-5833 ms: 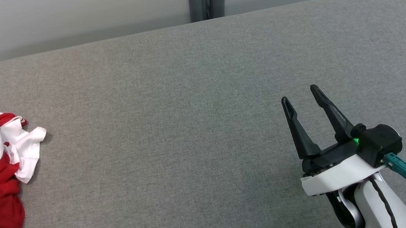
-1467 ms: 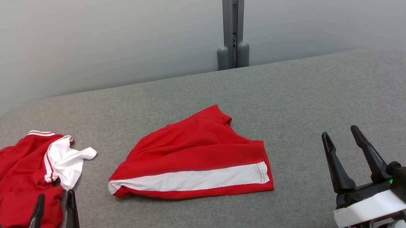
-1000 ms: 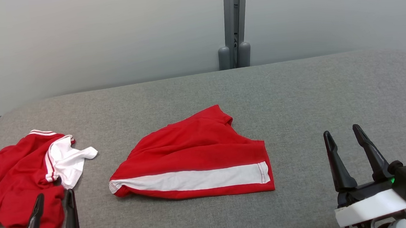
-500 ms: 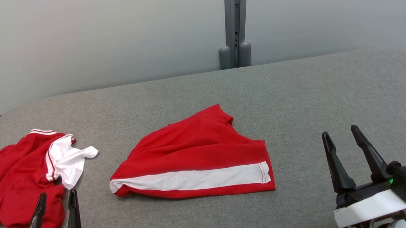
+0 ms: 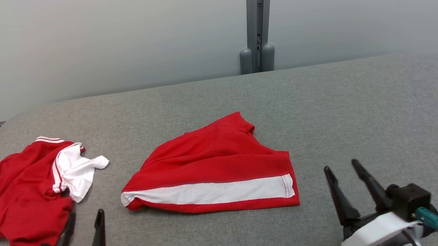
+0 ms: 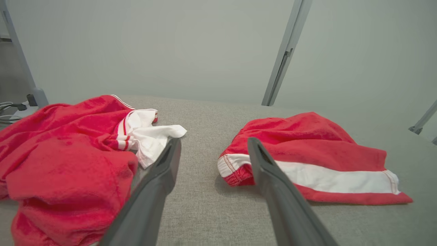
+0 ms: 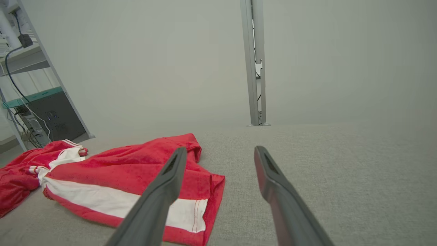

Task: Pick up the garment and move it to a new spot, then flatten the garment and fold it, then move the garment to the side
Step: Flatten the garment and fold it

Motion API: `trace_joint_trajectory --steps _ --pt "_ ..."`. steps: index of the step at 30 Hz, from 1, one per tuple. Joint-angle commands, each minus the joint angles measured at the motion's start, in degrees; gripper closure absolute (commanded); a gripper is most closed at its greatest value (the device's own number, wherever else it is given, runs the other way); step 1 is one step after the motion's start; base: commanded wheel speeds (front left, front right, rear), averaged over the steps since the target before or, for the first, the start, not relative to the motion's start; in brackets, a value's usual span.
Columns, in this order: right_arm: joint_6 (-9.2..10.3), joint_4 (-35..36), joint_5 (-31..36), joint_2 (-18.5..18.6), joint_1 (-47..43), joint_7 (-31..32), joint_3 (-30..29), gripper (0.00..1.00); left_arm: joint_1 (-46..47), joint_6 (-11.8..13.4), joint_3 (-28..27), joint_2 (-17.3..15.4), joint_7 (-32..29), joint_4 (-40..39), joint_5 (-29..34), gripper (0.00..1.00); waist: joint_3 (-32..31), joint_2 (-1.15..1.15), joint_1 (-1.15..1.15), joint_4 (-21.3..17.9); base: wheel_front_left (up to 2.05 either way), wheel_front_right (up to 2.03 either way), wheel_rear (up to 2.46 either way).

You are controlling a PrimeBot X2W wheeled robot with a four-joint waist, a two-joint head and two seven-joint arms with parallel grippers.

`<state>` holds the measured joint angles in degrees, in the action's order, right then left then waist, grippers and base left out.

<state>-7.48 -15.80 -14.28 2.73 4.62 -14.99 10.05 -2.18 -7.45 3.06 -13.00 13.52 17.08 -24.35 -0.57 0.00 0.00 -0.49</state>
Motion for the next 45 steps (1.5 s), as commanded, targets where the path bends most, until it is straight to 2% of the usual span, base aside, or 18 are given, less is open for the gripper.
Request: trace_joint_trajectory --steps 1,6,14,23,31,44,45 --pt "-0.03 -3.3 -1.1 0.4 1.9 0.4 1.1 0.0 1.6 -0.1 1.6 -0.4 -1.4 1.2 -2.8 0.0 0.1 0.0 0.0 0.1 0.0 0.0 0.0" --pt "-0.03 -9.7 -3.1 0.3 5.8 2.8 3.3 0.0 4.0 -0.1 5.2 -2.1 -6.1 3.4 -8.1 0.0 0.9 0.0 0.0 0.4 0.0 0.0 0.0" --pt "-0.03 -19.6 -9.4 0.3 14.1 9.8 7.3 0.0 10.1 -0.1 13.6 -7.0 -14.5 5.3 -15.1 0.0 5.1 0.0 0.0 1.5 0.0 0.0 0.0" --pt "-0.03 -24.3 -14.6 0.4 18.7 13.9 11.9 0.0 16.0 -0.1 21.0 -10.5 -18.4 6.5 -23.5 0.0 8.0 0.0 0.0 2.5 0.0 0.0 0.0" --pt "-0.03 -26.6 -15.2 0.3 21.4 14.8 13.6 0.0 20.4 -0.1 24.7 -11.3 -19.8 8.7 -27.4 0.0 9.3 0.0 0.0 2.4 0.0 0.0 0.0" --pt "-0.03 -27.6 -16.1 0.3 23.4 14.2 16.3 0.0 24.7 -0.1 31.4 -12.6 -18.6 10.5 -34.4 0.0 11.3 0.0 0.0 1.8 0.0 0.0 0.0" --pt "-0.03 -27.6 -16.1 0.3 23.5 14.1 16.6 0.05 24.9 -0.1 31.8 -12.8 -18.2 10.6 -34.8 0.0 11.4 0.0 0.0 1.7 0.0 0.0 0.0"
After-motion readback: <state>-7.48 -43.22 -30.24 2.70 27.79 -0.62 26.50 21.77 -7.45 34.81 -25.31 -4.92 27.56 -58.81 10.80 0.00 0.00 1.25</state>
